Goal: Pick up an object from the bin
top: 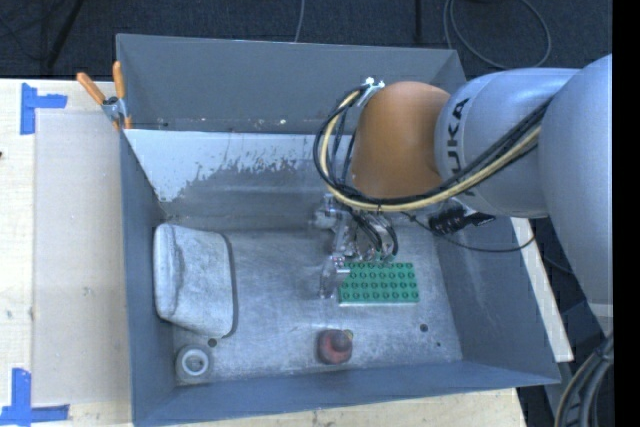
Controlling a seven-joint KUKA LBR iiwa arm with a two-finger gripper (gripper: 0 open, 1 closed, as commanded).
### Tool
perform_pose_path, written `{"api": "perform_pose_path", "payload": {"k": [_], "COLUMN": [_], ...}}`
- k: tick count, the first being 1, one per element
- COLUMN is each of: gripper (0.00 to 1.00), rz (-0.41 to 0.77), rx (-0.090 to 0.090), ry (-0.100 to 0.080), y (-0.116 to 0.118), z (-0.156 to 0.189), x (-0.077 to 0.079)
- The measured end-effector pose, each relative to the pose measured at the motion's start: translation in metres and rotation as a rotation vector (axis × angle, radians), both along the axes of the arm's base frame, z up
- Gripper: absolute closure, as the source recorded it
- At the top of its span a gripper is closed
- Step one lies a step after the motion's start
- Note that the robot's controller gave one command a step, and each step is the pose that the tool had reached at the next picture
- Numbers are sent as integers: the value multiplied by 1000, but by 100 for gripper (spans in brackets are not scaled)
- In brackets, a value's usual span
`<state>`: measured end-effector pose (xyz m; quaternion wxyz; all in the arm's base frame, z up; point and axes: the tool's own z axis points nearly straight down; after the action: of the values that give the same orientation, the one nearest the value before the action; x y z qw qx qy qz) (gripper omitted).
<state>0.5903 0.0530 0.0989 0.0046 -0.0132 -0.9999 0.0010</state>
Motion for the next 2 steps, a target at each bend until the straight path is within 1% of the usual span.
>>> {"api": "perform_pose_path", "payload": {"k": [1, 2], "gripper": [0, 100], "rz": [-20, -17], "rx": [4, 4], "ry": [-13, -12], "y": [-64, -62], "z": [-27, -25], "x": [-51, -50]}}
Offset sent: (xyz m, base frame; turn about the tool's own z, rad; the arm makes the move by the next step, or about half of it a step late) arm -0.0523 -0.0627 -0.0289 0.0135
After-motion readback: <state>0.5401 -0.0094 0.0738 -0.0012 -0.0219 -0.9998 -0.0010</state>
